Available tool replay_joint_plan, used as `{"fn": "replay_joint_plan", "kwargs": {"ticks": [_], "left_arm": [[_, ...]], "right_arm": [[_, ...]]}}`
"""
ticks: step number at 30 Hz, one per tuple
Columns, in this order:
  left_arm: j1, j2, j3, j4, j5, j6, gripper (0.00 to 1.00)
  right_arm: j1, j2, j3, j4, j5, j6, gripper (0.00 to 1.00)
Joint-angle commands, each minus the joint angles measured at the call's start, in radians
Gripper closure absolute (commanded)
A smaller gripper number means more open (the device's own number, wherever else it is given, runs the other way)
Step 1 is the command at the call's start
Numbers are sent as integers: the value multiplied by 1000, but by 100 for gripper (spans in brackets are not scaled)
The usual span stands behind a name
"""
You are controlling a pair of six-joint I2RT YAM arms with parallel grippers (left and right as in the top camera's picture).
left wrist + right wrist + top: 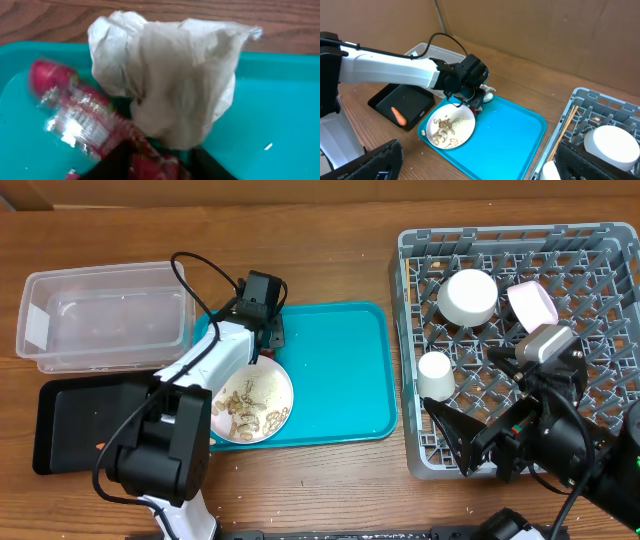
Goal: Sort waste into correct bins and load items into the dishwasher
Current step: 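Grasp the red wrapper with the left gripper and drop it in the clear bin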
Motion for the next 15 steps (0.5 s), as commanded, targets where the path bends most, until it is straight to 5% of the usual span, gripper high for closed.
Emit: {"fn": "replay_joint_plan", "kwargs": {"ticks": [1, 4, 15], "left_arm": [[-2, 7, 25, -21, 9, 17, 82], [-2, 0, 68, -108, 27, 17, 95], [4, -6, 367, -473, 23, 1, 96]], "right_arm": [[5, -1, 3, 3, -6, -7, 0], [5, -1, 3, 3, -6, -7, 0], [5, -1, 3, 3, -6, -7, 0]]}}
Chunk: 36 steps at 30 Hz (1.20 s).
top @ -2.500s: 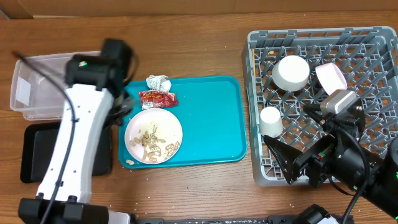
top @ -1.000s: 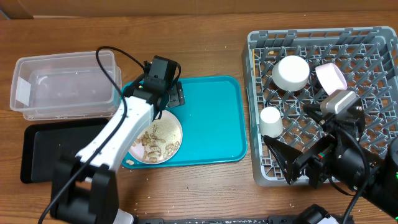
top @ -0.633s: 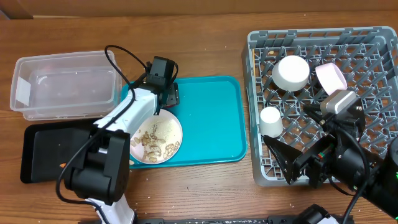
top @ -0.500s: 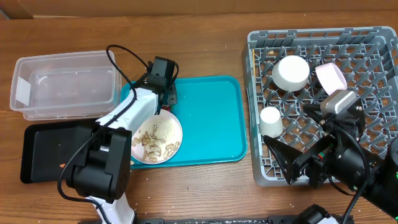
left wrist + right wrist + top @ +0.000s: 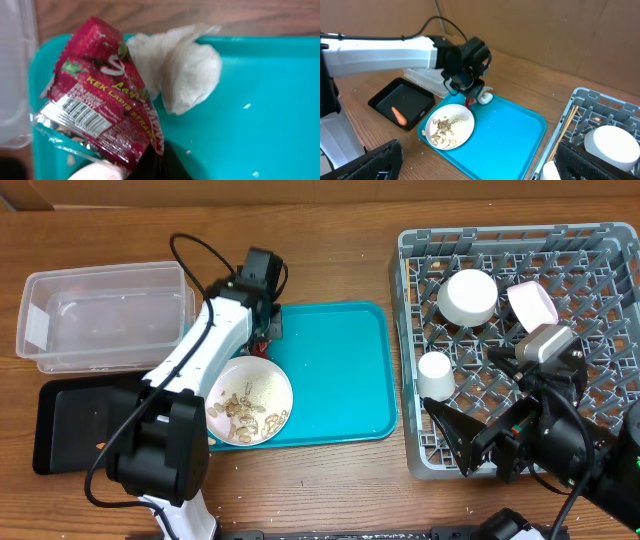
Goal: Sort waste into correct bins and load items into the dishwasher
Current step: 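Grasp the red wrapper with the left gripper and drop it in the clear bin, then grasp the white tissue with the left gripper and drop it in the clear bin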
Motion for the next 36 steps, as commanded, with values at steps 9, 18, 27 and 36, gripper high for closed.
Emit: {"fn": "replay_joint_plan", "kwargs": {"ticks": [9, 18, 27, 36], "left_arm": [[56, -6, 383, -401, -154, -139, 96], [321, 5, 421, -422, -155, -132, 94], [354, 2, 459, -346, 155, -1, 42], [64, 77, 315, -72, -46, 71, 19]], "right_arm": [[5, -1, 3, 2, -6, -7, 0], [5, -1, 3, 2, -6, -7, 0], [5, -1, 3, 2, -6, -7, 0], [5, -1, 3, 2, -6, -7, 0]]}}
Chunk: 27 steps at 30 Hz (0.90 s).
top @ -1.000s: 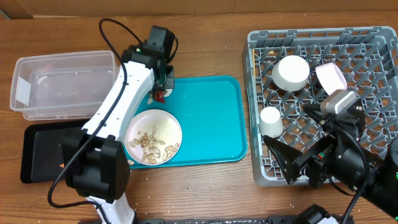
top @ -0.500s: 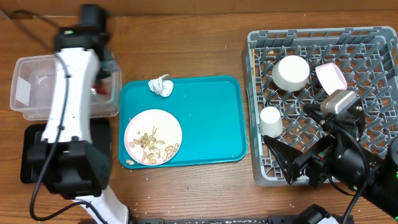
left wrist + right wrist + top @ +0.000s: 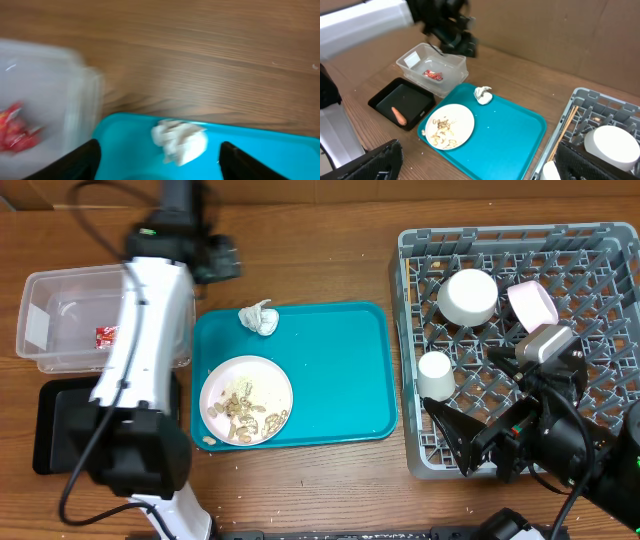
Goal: Sort waste into correct bins and load items into the dishwasher
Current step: 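Grasp the white tissue with the left gripper and drop it in the clear bin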
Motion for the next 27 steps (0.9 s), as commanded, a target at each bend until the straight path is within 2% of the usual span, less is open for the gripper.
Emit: {"fn": "replay_joint_plan", "kwargs": {"ticks": [1, 4, 12, 14, 15, 16, 17, 21, 27], "left_arm": [[-104, 95, -66, 66, -129, 42, 18], [-128, 182, -66, 93, -118, 42, 19], [-130, 320, -66, 64, -121, 8, 37], [-131, 327, -66, 57, -129, 8, 50], [-131, 327, -66, 56, -124, 8, 64], [-131, 324, -65, 52, -105, 9, 84], [-130, 318, -62, 42, -89, 10, 96], [-122, 259, 2, -26, -83, 8, 96], [-108, 83, 137, -94, -87, 9, 96]], "right_arm": [[5, -1, 3, 3, -6, -7, 0], [5, -1, 3, 3, -6, -7, 0], [5, -1, 3, 3, -6, -7, 0], [5, -1, 3, 3, -6, -7, 0], [5, -1, 3, 3, -6, -7, 0], [5, -1, 3, 3, -6, -7, 0], [5, -1, 3, 3, -6, -7, 0], [5, -1, 3, 3, -6, -7, 0], [5, -1, 3, 3, -6, -7, 0]]}}
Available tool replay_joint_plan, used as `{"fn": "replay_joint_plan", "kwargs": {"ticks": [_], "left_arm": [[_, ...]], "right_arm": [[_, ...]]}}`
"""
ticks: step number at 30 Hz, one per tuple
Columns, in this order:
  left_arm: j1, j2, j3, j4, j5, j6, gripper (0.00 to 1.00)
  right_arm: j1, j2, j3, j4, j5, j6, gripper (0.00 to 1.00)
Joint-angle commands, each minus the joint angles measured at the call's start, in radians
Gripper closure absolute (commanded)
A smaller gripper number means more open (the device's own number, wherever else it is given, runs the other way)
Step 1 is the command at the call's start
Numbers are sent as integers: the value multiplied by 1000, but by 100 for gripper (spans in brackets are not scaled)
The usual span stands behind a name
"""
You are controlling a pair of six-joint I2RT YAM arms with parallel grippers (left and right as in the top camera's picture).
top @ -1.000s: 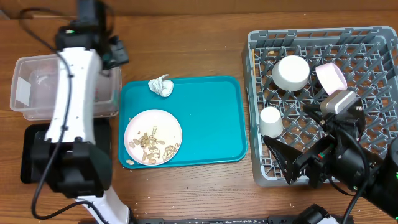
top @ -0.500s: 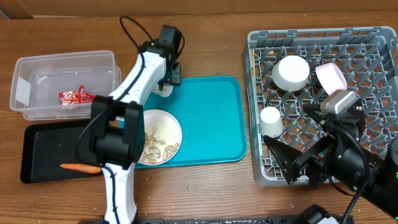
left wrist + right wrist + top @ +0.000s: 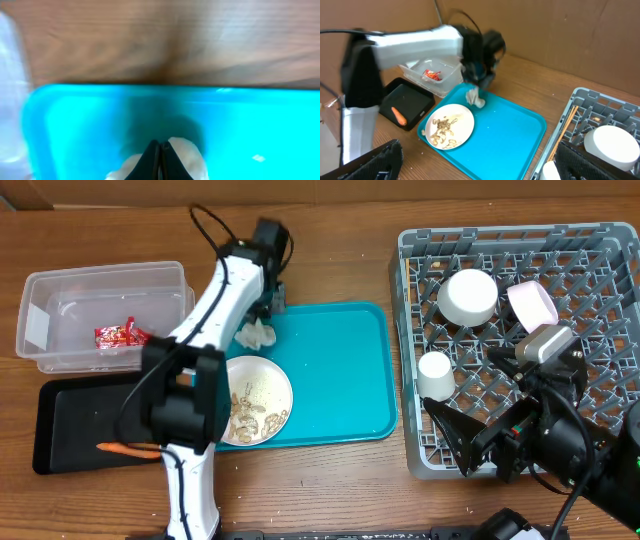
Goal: Sort waste into correct bins and load items into the dishwasher
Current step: 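Grasp the white tissue with the left gripper and drop it in the clear bin, then move the left gripper to the white plate and grasp its rim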
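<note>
A crumpled white tissue point(image 3: 255, 332) sits at the back left corner of the teal tray point(image 3: 340, 380). My left gripper point(image 3: 260, 315) is down on it with both fingers pressed together and tissue point(image 3: 186, 156) bulging on either side, so it is shut on the tissue. From the right wrist the tissue point(image 3: 475, 97) hangs under that gripper. A red wrapper point(image 3: 120, 335) lies in the clear bin point(image 3: 60, 290). A white plate point(image 3: 250, 402) with food scraps rests on the tray. My right gripper point(image 3: 480, 165) stays open near the dishwasher rack point(image 3: 600, 260).
A black tray point(image 3: 60, 430) holding a carrot point(image 3: 122, 448) lies at the front left. The rack carries a white bowl point(image 3: 470, 296), a small white cup point(image 3: 435, 373) and a pink cup point(image 3: 532, 302). Bare wooden table surrounds the tray.
My left gripper was open above the table behind the tray, beside the clear bin. Now it is down at the tray's back left corner, shut on the tissue, which has shifted slightly.
My left gripper was down at the red wrapper and tissue on the tray. Then it held the wrapper up beside the tissue. Later the wrapper lay in the clear bin with the gripper open. Now the gripper is shut on the tissue. The right arm stayed still.
</note>
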Motion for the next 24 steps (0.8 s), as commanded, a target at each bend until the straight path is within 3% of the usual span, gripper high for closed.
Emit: {"fn": "replay_joint_plan", "kwargs": {"ticks": [1, 9, 14, 17, 18, 24], "left_arm": [[18, -202, 105, -8, -2, -6, 96], [141, -345, 108, -109, -258, -6, 96], [308, -344, 108, -55, -156, 8, 96], [378, -332, 108, -52, -46, 10, 60], [404, -330, 108, -53, -20, 37, 53], [395, -376, 147, -123, 3, 83, 51]], "right_arm": [[5, -1, 3, 3, -6, -7, 0], [5, -1, 3, 2, -6, -7, 0], [5, -1, 3, 3, -6, -7, 0], [5, -1, 3, 3, -6, -7, 0], [5, -1, 3, 3, -6, -7, 0], [5, -1, 3, 3, -6, -7, 0]]}}
